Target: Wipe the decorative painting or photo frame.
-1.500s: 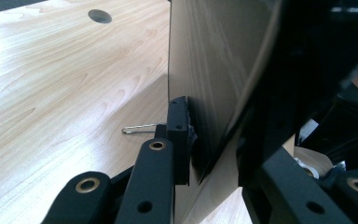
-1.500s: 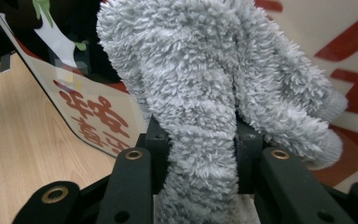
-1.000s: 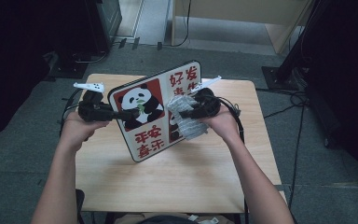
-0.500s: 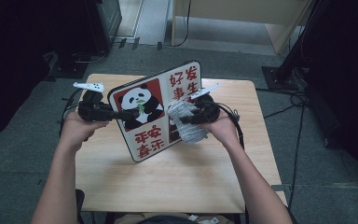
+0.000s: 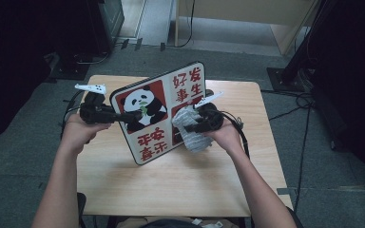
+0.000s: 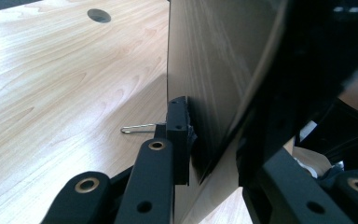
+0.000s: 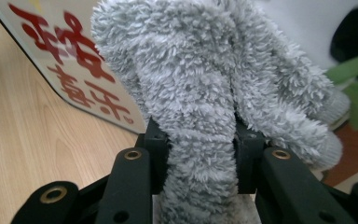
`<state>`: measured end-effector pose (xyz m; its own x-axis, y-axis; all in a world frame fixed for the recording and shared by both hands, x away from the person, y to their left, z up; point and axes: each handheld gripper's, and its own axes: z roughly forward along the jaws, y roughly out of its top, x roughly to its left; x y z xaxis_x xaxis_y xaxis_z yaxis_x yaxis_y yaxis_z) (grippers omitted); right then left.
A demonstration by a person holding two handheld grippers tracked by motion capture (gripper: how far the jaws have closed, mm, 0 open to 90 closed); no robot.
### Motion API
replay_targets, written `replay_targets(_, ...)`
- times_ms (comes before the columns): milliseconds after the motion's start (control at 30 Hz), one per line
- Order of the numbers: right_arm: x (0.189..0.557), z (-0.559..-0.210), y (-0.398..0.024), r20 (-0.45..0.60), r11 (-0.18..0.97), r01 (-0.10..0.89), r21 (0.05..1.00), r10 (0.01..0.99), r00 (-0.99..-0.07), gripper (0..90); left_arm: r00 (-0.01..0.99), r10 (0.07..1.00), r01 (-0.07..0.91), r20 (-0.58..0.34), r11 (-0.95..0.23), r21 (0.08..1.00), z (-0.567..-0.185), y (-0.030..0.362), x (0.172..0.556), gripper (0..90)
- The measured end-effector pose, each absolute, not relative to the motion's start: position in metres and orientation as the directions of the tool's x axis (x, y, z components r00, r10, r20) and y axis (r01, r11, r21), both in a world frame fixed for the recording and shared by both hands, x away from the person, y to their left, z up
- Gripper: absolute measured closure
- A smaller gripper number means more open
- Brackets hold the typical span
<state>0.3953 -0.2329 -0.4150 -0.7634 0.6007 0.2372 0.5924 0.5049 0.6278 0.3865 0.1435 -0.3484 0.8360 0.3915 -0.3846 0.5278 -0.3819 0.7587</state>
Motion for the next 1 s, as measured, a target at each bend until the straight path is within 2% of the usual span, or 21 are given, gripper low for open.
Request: replay_targets(1000,0.386,-0.472,-0.242,0.292,0.502,0.672,0.544,0.638,-0.712,66.6,0.831,0.390,0.537,-0.397,-0.373,0.757,-0.349,0.144,0.387,77.8)
